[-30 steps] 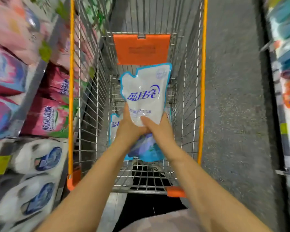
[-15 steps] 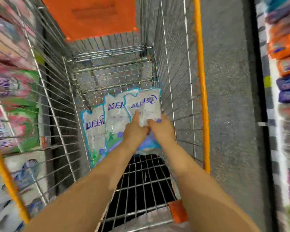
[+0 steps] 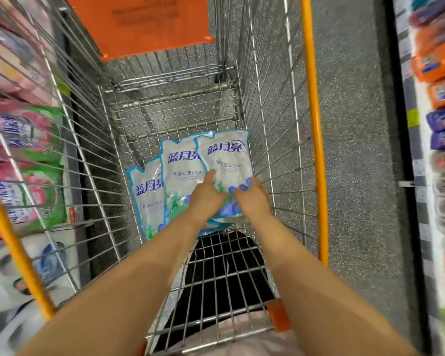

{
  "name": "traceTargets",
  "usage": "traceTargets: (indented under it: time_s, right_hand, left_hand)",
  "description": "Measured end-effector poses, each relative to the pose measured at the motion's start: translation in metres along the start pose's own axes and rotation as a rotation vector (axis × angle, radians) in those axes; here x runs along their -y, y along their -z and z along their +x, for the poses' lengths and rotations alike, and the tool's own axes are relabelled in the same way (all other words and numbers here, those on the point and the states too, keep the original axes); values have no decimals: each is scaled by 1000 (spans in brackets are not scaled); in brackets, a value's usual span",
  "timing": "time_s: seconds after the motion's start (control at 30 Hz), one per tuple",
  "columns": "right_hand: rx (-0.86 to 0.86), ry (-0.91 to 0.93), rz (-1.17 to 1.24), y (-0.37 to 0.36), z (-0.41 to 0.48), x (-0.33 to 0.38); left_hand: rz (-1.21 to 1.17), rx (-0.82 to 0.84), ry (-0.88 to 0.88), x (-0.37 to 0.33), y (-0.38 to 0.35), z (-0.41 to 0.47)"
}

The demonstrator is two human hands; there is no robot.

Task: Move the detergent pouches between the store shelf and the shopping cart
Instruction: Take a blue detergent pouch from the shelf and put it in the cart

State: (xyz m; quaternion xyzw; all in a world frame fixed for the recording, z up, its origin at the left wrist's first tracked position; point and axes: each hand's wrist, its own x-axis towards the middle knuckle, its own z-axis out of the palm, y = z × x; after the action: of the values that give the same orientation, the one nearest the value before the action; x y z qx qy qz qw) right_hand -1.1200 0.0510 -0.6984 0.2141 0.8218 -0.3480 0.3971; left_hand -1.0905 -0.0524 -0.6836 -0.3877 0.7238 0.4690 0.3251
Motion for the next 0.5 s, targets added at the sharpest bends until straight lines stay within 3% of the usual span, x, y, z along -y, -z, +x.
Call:
traceTargets:
  time_s: [0.27, 0.5]
  right_hand:
    - [12, 118, -163, -1, -21, 13]
    - [70, 303, -109, 5, -63, 31]
  left_hand:
    - [-55, -134, -43, -2, 13, -22]
    - [-276, -269, -71, -5, 13, -62]
